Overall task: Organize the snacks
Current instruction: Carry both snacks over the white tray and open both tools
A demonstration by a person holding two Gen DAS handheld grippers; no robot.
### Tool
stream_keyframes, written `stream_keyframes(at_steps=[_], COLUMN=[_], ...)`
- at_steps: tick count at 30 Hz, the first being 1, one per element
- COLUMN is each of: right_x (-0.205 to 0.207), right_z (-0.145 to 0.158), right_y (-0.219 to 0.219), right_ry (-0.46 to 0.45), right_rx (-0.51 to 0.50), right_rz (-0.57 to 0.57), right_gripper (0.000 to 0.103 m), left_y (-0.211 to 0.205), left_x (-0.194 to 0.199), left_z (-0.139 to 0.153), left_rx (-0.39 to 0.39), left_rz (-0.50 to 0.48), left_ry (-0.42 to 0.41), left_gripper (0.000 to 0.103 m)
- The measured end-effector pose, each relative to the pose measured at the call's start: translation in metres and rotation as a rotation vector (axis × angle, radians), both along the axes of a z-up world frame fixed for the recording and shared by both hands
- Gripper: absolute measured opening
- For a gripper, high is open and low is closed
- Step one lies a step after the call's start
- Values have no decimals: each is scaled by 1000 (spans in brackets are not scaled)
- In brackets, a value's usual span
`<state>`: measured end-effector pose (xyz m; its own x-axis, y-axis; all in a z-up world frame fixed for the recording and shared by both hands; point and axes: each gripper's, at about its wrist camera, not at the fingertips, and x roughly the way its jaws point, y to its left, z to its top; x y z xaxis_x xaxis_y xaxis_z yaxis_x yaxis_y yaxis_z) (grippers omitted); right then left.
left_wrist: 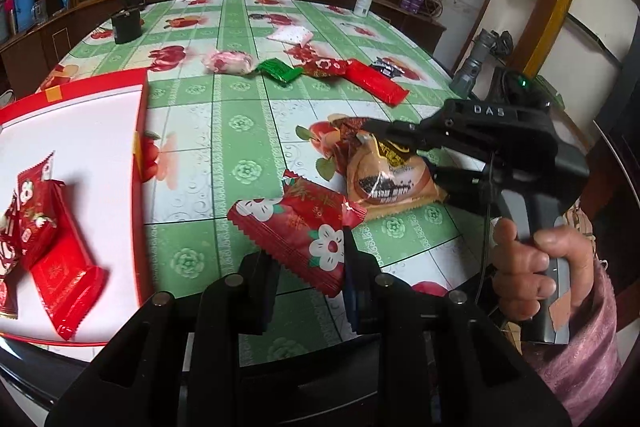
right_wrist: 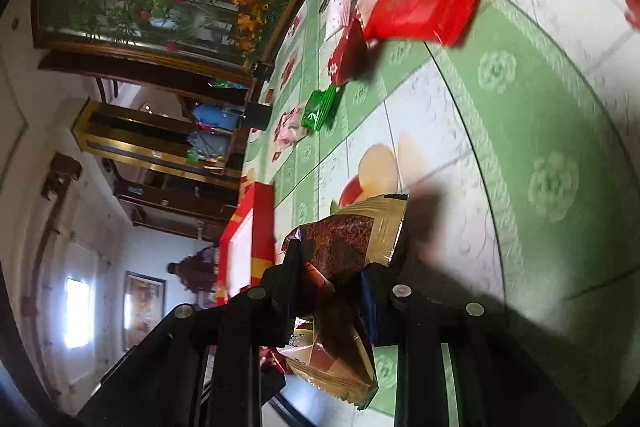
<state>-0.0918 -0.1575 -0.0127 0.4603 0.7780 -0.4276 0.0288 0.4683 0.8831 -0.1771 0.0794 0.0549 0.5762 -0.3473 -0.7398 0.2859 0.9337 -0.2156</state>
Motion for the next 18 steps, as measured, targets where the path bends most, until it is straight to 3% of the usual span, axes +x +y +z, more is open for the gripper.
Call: stream_keyframes(at_steps=[2,6,18], right_x=[-1,-1,12], right_z=[-3,6,30], right_y=[3,20,99], right_ry=[13,-3,-23], right_rx=[36,14,71], right_rz=[3,28,86], right_gripper=[27,26,26], left_y=[4,8,62], left_x=[-1,-3,4], left_z=[2,5,30], left_rx=[-4,4,158], left_rz=[3,-1,-18], left_ry=[-4,-17,-76], left_gripper=[25,25,25])
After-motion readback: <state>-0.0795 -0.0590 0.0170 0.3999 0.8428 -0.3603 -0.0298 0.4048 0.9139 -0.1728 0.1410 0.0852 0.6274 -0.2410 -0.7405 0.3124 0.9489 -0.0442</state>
